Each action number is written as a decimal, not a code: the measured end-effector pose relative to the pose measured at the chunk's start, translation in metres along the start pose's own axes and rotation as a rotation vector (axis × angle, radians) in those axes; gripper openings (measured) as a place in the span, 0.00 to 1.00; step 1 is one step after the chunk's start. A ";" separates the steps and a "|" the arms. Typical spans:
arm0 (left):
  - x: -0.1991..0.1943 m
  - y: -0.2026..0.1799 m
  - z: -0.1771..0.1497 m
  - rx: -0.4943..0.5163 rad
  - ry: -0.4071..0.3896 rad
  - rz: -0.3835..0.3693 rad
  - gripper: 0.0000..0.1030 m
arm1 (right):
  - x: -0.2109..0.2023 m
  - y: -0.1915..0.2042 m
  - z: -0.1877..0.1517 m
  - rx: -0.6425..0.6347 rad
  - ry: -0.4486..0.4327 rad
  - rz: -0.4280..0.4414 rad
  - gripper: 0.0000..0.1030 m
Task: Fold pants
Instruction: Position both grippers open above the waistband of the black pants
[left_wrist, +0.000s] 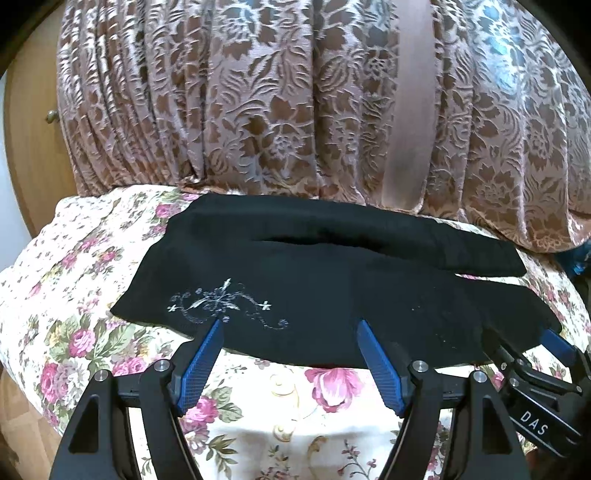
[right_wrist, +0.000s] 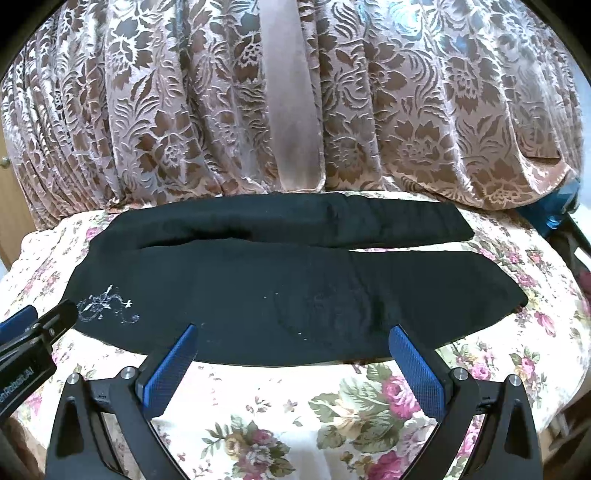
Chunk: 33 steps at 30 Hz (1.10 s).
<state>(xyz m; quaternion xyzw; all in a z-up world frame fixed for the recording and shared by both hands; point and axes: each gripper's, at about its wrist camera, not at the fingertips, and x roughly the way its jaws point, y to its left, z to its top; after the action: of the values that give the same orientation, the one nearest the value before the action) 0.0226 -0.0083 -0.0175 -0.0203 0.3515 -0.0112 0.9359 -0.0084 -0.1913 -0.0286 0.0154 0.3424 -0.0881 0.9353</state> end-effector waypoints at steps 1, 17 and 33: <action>0.001 -0.004 0.001 0.009 -0.002 -0.004 0.74 | 0.001 -0.003 0.000 0.006 0.001 -0.004 1.00; -0.001 -0.033 -0.019 0.067 0.013 -0.034 0.74 | 0.008 -0.028 -0.010 0.067 0.033 -0.010 1.00; 0.002 -0.025 -0.032 0.053 0.040 -0.054 0.74 | 0.005 -0.019 -0.016 0.040 0.041 -0.007 1.00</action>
<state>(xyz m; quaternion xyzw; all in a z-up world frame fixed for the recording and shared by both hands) 0.0028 -0.0343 -0.0413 -0.0047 0.3692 -0.0459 0.9282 -0.0184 -0.2096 -0.0431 0.0349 0.3599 -0.0980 0.9272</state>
